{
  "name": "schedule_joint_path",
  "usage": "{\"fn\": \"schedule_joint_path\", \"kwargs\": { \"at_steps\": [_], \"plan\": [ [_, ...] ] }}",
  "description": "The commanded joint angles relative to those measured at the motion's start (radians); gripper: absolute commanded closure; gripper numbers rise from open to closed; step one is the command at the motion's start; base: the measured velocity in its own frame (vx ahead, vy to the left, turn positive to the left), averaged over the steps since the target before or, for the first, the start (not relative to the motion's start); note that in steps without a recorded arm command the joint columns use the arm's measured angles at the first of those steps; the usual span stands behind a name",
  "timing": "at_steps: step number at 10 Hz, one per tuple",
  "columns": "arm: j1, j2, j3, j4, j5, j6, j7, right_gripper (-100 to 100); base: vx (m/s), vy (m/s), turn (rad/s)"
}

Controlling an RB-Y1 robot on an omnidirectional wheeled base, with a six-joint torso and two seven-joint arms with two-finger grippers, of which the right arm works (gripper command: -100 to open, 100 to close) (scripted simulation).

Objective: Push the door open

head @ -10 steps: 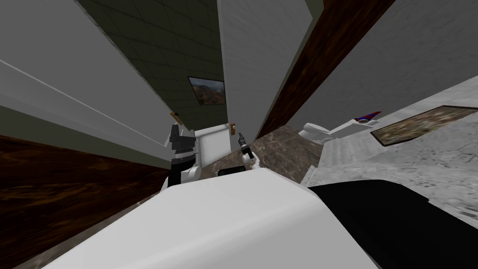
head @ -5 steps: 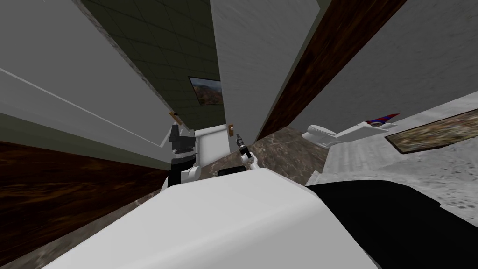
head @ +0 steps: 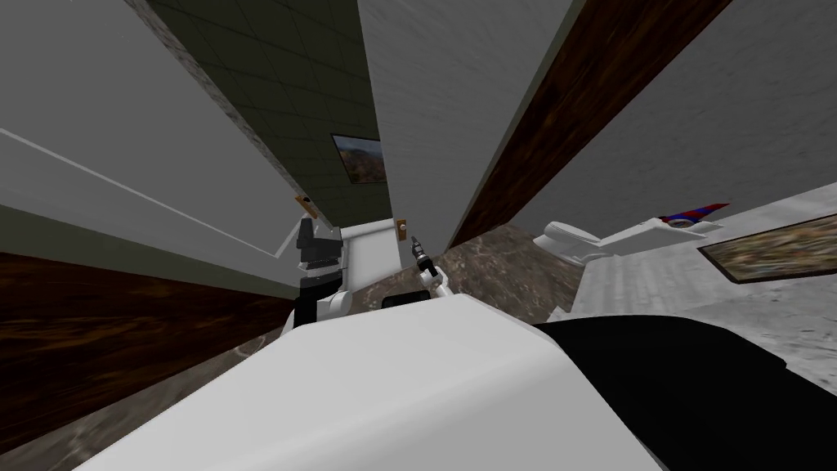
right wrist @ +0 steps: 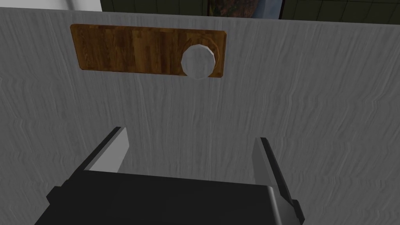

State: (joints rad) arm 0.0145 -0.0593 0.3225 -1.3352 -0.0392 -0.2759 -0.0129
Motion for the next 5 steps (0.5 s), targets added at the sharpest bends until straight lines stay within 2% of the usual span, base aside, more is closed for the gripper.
{"fn": "schedule_joint_path", "kwargs": {
  "at_steps": [1,3,5],
  "plan": [
    [0.0,0.0,0.0,0.0,0.0,0.0,0.0,-100,0.011,-0.05,0.021],
    [-0.008,-0.004,-0.006,0.012,0.0,-0.002,0.001,-100,0.137,0.034,0.024],
    [-0.015,-0.005,-0.013,0.024,0.0,-0.005,0.001,-100,0.181,0.075,0.02]
  ]
}}
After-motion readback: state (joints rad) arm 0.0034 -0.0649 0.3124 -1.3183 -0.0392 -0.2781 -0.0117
